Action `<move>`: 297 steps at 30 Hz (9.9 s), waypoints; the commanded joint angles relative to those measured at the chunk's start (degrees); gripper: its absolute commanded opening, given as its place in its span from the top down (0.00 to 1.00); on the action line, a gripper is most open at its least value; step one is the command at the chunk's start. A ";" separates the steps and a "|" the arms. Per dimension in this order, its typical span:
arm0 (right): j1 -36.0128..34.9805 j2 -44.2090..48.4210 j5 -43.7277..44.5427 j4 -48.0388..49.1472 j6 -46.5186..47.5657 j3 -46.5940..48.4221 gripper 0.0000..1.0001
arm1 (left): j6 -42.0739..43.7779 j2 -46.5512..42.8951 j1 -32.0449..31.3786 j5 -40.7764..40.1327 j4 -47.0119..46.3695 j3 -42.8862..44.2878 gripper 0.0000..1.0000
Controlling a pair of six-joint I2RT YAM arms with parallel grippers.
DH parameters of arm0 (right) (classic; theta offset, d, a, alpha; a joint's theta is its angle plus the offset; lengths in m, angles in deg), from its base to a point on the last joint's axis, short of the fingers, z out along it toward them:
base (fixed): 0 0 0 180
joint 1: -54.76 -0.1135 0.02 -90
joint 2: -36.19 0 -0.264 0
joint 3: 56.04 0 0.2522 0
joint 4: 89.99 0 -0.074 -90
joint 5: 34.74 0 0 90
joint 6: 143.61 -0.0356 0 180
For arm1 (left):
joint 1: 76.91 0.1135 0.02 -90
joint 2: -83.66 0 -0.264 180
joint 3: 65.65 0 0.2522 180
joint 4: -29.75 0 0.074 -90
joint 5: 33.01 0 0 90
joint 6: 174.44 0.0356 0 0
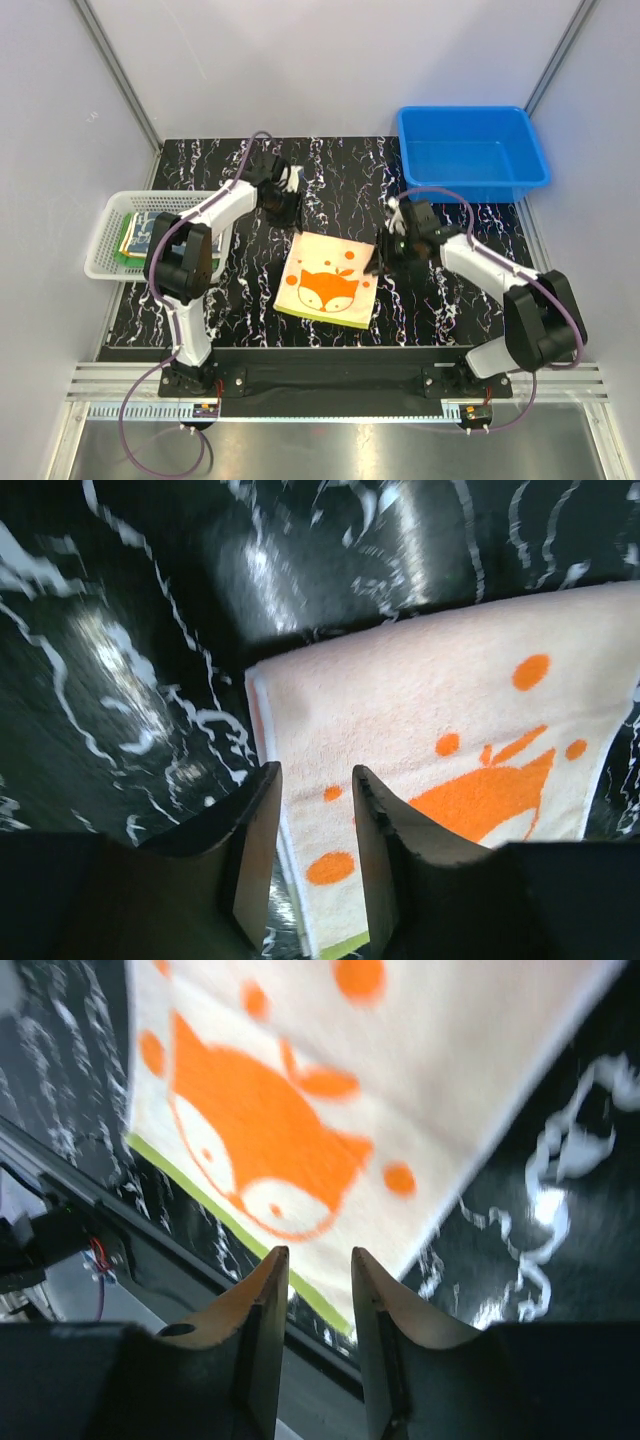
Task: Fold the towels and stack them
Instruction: Fold the towel, then neatly place the folded towel into the bin
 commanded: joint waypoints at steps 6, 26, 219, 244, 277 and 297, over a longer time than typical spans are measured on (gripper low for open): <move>4.45 -14.38 -5.49 -10.61 22.24 22.67 0.54 | 17.12 6.98 0.58 2.62 3.53 11.26 0.59; 10.34 -35.40 -6.82 -22.56 44.57 40.79 0.46 | 32.16 18.41 1.90 8.53 6.69 21.71 0.62; -5.92 6.17 15.49 7.59 -6.85 -3.60 0.80 | -10.91 -25.61 -5.66 -10.73 -7.46 -27.50 0.64; -5.92 5.73 20.42 11.55 -0.95 -3.42 0.82 | -19.43 -23.16 -5.84 -2.02 -25.48 -41.30 0.57; -5.92 15.31 19.46 7.05 3.18 -2.80 0.78 | -14.78 -28.78 -8.56 -27.84 8.17 -20.66 1.00; -5.92 13.55 19.72 5.47 8.63 0.54 0.77 | 5.16 -31.59 11.12 -47.46 21.46 -1.58 1.00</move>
